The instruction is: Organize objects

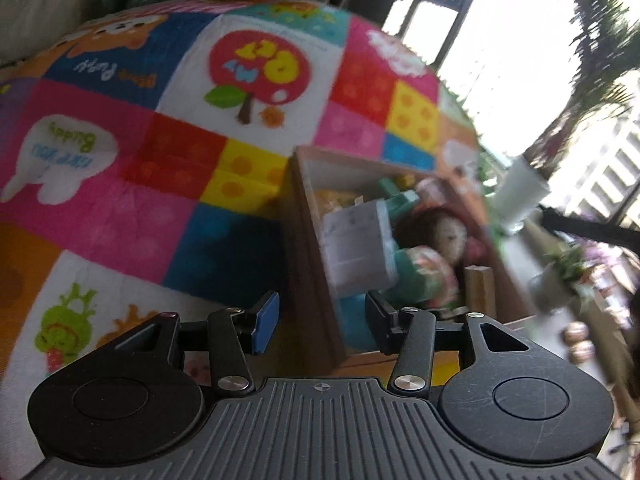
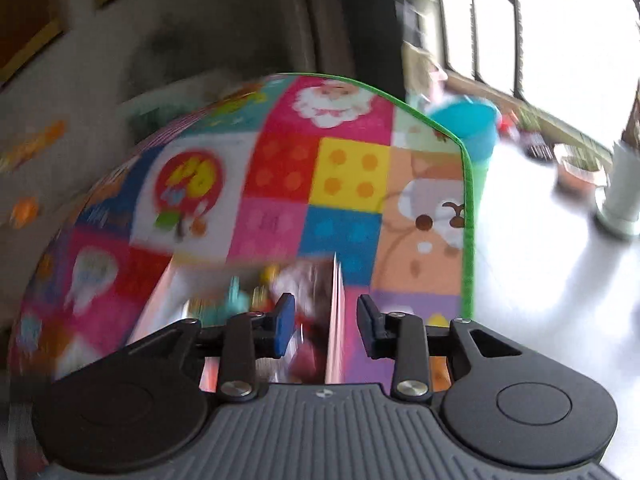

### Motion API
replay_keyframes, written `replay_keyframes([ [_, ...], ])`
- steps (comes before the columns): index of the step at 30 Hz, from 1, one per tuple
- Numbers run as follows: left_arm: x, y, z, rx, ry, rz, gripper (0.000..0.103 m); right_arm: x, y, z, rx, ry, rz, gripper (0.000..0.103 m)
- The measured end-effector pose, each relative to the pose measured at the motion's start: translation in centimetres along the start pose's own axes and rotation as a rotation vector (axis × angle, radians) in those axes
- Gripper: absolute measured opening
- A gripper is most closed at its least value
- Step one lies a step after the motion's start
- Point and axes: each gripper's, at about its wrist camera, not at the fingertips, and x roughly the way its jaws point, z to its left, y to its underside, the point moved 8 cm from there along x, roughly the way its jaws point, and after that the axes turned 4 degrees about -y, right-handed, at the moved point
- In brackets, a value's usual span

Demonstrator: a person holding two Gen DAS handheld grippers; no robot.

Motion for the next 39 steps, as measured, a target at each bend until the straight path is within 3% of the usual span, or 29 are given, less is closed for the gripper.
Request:
replay_keyframes([
  [1,0.4,0.2,0.2,0.004,-0.024,0.013,0.052,-0.8,1.6,0.4,-0.047,-0.012,0.004,0.035],
  [5,1.8,0.5,0.9,0.007,-0.076,0.043,0.068,-1.8,8.3,1.5,-0.149,-0.06,0.06,0.036],
  [6,2.0,0.5,1.1,0.01,-0.096,0.038,0.076,-1.5,9.4,1.7,-0.156,-0.054,0.076,0.036],
  [9,1.9,0.4,2.1,-0.002,-0.141,0.035,0.082,0.9,11.4,1.8,-0.17,0.002,0.105,0.036],
  [14,0.7,0.4,4.1,-0.031,-0.176,0.012,0.085,3.3,11.5,3.9,-0.161,-0.025,0.113,0.037],
  [18,0.6,-0.1,7.1,-0.062,-0.227,-0.01,0.101,5.2,10.6,5.7,-0.154,-0.021,0.102,0.037],
  [25,2.0,-2.0,11.4,-0.103,-0.227,-0.028,0.103,7.7,9.0,8.4,-0.1,-0.064,0.101,0.039],
  [35,2.8,-1.9,12.1,-0.121,-0.207,-0.036,0.103,8.4,8.5,9.4,-0.113,-0.036,0.088,0.04],
  [37,2.9,-1.9,12.2,-0.122,-0.21,-0.038,0.103,8.4,8.5,9.5,-0.117,-0.029,0.084,0.043],
  [39,2.9,-2.0,12.3,-0.119,-0.215,-0.041,0.103,8.4,8.6,9.3,-0.112,-0.018,0.077,0.056],
])
